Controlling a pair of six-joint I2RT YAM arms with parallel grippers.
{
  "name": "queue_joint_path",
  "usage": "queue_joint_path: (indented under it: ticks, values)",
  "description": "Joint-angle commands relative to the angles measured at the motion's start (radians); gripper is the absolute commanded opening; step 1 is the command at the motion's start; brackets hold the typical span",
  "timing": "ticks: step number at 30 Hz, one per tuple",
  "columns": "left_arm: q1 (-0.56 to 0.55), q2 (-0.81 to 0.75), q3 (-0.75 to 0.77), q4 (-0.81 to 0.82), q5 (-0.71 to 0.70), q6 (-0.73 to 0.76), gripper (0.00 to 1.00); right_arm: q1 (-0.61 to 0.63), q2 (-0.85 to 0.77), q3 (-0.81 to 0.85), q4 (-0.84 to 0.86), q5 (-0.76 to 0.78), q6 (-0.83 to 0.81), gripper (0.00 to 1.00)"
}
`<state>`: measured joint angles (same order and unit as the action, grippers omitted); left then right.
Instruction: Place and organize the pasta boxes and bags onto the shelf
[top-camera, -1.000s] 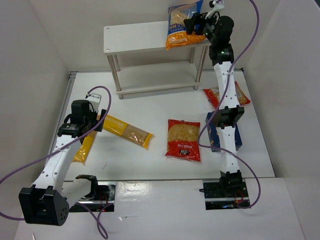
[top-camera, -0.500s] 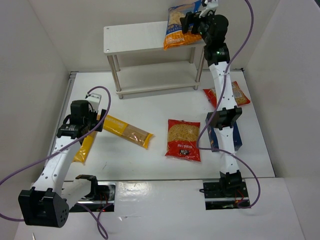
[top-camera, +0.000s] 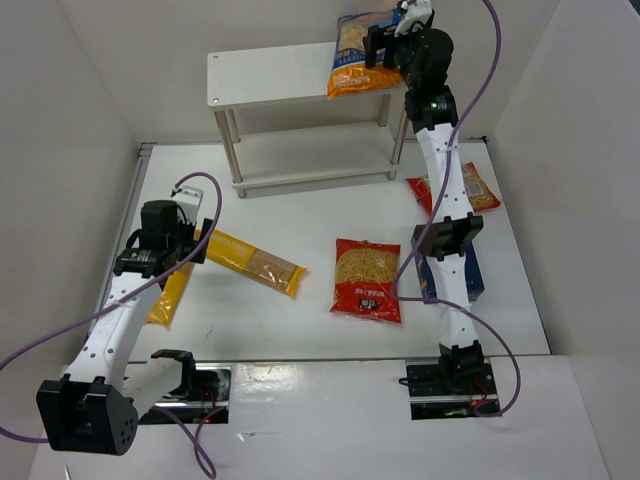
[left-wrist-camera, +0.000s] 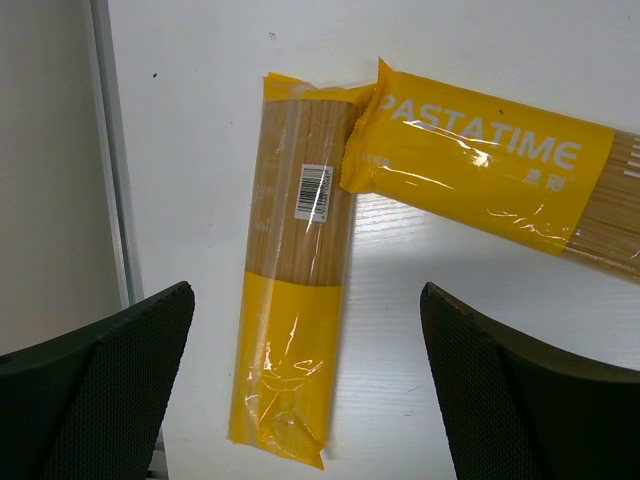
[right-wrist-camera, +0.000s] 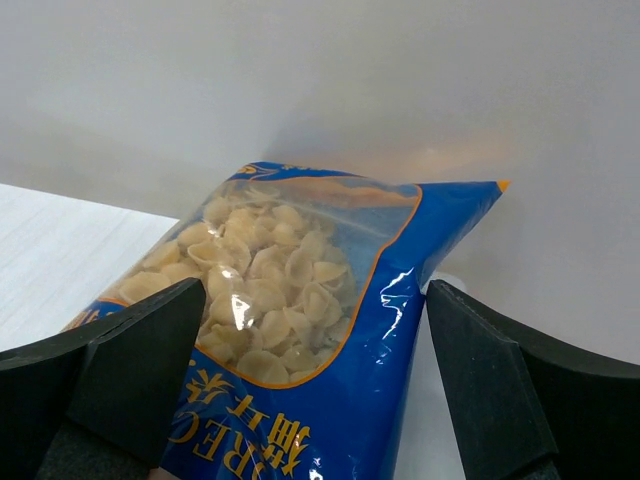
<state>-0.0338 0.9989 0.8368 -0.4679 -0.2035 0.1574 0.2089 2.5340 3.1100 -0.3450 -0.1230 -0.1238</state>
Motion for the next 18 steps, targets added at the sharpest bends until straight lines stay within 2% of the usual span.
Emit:
queue_joint_path:
  ticks: [1,18]
  values:
    - [0.006,-0.017,-0.005,0.014,0.015,0.013,0.99,0.011,-0.086,0.022,-0.025,0.046,-0.045,1.00]
    - [0.006,-0.035,-0.005,0.014,0.015,0.013,0.99,0.020,-0.144,0.022,-0.110,0.126,-0.109,1.00]
